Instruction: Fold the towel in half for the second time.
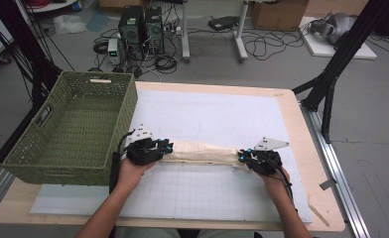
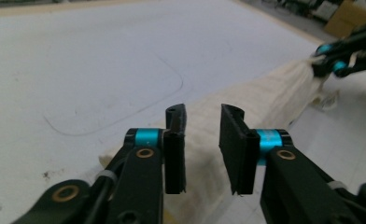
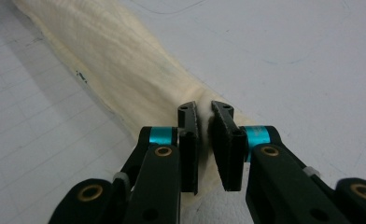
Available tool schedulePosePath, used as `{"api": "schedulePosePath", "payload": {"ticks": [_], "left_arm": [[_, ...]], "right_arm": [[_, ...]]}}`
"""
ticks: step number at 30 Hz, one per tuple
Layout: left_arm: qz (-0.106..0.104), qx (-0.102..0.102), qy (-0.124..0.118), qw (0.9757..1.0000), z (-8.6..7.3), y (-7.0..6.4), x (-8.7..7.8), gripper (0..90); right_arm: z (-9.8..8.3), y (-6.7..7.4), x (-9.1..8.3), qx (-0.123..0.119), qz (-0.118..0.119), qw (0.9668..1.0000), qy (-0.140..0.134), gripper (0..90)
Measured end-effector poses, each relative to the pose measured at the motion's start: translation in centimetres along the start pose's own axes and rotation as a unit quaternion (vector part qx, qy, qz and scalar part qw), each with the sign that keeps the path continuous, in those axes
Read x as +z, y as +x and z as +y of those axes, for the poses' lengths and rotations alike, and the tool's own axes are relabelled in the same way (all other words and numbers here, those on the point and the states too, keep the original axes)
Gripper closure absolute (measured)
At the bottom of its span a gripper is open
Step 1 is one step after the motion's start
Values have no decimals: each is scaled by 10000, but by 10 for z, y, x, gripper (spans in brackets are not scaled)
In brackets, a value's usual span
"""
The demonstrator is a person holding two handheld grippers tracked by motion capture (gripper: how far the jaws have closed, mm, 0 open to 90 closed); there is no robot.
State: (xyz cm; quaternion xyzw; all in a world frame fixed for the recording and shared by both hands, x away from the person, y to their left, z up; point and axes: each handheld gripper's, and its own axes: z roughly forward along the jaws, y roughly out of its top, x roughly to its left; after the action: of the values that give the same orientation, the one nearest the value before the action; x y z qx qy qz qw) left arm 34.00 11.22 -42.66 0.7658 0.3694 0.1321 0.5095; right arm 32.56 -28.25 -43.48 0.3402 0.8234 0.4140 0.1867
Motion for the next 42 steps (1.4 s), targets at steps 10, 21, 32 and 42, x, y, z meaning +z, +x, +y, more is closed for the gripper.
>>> {"api": "schedulePosePath", "payload": {"ticks": [10,21,32,42], "left_arm": [[316,167,646,9973,-11,0,14,745],[366,310,752,9960,-12,-3,18,738],[324,301,755,9962,-12,-3,18,737],[408,224,788,9958,-13,1,18,738]], "right_arm": [[9,-4,-9,173,-304,9993,-118,531],[52,15,-22,410,-325,9945,-906,468],[54,37,40,32,-94,9998,197,644],[15,12,27,182,-407,9974,561,620]]}}
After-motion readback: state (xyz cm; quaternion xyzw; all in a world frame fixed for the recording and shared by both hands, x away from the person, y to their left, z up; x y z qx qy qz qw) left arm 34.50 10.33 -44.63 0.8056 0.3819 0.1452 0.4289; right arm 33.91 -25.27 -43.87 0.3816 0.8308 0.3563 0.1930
